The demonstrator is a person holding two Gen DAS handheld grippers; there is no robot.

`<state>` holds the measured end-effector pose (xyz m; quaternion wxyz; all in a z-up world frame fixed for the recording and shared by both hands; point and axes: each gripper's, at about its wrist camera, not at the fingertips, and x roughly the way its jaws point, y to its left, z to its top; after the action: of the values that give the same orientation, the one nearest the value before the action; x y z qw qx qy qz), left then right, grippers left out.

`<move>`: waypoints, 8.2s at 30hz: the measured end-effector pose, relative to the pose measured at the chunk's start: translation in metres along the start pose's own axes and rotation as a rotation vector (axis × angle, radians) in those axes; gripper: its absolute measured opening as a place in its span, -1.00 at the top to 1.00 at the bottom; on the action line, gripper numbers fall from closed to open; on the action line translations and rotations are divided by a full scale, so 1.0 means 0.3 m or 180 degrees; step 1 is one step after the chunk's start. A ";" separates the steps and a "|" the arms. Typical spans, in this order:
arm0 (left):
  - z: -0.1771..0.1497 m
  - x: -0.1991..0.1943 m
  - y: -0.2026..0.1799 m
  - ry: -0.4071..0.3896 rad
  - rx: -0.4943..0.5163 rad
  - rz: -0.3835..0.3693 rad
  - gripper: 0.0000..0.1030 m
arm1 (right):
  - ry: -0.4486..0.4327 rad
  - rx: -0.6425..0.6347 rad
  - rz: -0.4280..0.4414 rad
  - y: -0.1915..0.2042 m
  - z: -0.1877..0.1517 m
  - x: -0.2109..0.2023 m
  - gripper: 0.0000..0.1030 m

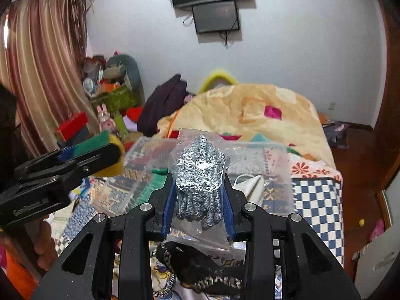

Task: Organize soft objects
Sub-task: 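Carry the sponge and bag over the clear box and open both tools, then grasp the red pouch with the left tool while the right tool grasps the black chain bag, then lower the red pouch and black bag into the clear box and open both tools, then grasp the floral scrunchie with the left tool while the right tool grasps the braided cord loop, then carry the scrunchie and cord loop into the clear box and open both tools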

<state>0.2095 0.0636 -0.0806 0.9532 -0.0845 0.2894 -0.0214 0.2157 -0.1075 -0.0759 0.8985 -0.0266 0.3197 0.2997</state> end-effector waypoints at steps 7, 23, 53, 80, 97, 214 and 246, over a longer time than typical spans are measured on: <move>-0.009 0.143 0.014 0.0379 0.0083 0.0045 -0.18 | 0.0288 -0.0017 0.0013 -0.002 -0.015 0.096 0.40; -0.026 0.175 0.001 0.0653 0.0184 -0.0050 -0.32 | 0.0307 -0.0130 -0.0070 -0.008 -0.014 0.080 -0.05; -0.284 -0.043 0.031 0.0236 0.0033 0.0482 -0.70 | 0.0179 0.0176 -0.0148 -0.064 -0.197 -0.053 -0.66; -0.413 -0.044 0.028 0.0397 -0.0162 0.0435 0.54 | 0.0385 -0.0054 0.0060 -0.007 -0.297 -0.029 0.70; -0.302 -0.261 -0.006 -0.0175 -0.0124 0.0305 0.72 | -0.0335 -0.0074 0.0156 0.012 -0.197 -0.254 0.74; -0.453 -0.131 0.090 0.0573 -0.0178 0.0401 -0.47 | 0.0575 -0.0175 -0.0076 0.011 -0.356 -0.002 -0.07; -0.444 -0.142 -0.081 0.0480 0.0233 0.0157 0.51 | 0.0437 -0.0474 0.0144 0.105 -0.365 -0.028 0.72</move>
<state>0.1002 0.0237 -0.1619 0.9314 -0.0405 0.3614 -0.0148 0.1319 -0.1122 -0.1533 0.8630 -0.1065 0.3579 0.3403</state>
